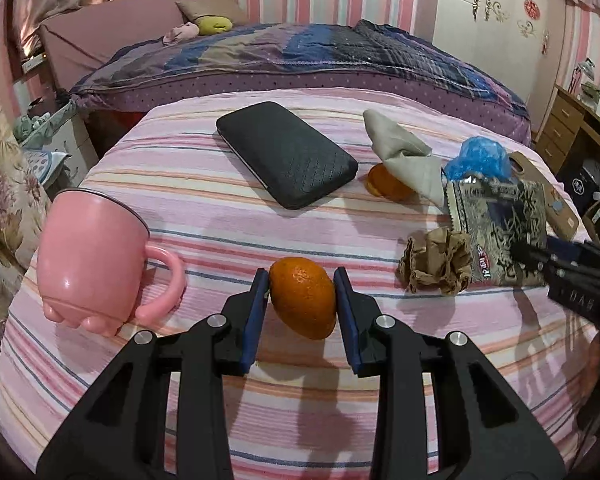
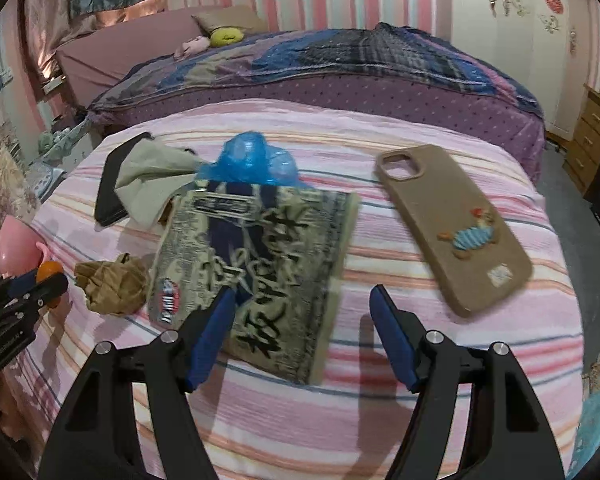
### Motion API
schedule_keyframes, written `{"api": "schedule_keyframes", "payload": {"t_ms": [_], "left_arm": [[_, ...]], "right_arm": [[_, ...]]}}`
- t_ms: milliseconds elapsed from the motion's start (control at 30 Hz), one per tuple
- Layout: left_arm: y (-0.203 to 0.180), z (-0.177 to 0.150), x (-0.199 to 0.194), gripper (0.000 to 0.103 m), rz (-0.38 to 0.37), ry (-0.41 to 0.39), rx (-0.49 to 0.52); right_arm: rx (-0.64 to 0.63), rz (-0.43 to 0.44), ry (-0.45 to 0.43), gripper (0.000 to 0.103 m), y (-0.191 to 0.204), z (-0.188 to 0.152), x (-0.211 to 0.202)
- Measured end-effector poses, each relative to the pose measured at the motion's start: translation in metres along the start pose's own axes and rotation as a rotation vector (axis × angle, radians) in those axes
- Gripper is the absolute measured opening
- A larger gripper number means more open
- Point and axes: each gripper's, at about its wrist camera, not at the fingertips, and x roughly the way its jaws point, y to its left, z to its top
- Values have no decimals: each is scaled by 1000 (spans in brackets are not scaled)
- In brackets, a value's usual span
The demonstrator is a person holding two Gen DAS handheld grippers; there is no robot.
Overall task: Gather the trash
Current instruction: 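Close the left tool around the mandarin orange, then carry the orange and snack bag in both tools over the basket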
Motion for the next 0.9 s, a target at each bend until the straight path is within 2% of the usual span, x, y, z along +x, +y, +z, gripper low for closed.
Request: {"api": "schedule_keyframes", "payload": {"t_ms": [200, 267, 467, 533, 700, 833, 900], "left_arm": [[-2, 0, -9, 32, 5, -25, 7], [-3, 0, -13, 32, 5, -37, 6], [-9, -3, -28, 32, -4, -58, 2], [-14, -5, -32, 32, -4, -64, 12], [-28, -10, -45, 32, 4, -77, 50], [-37, -12, -53, 32, -5, -78, 58], [-41, -14, -56, 32, -14, -73, 56]], "right_arm": [[-12, -18, -38, 23, -21, -12, -15], [-13, -24, -54, 19, -27, -16, -23], [24, -11, -95, 15, -52, -29, -47], [52, -6, -116, 15, -62, -43, -61], [79, -8, -145, 14, -49, -60, -90], [104, 2, -196, 14, -55, -73, -116], [108, 3, -199, 14, -59, -76, -115]]}}
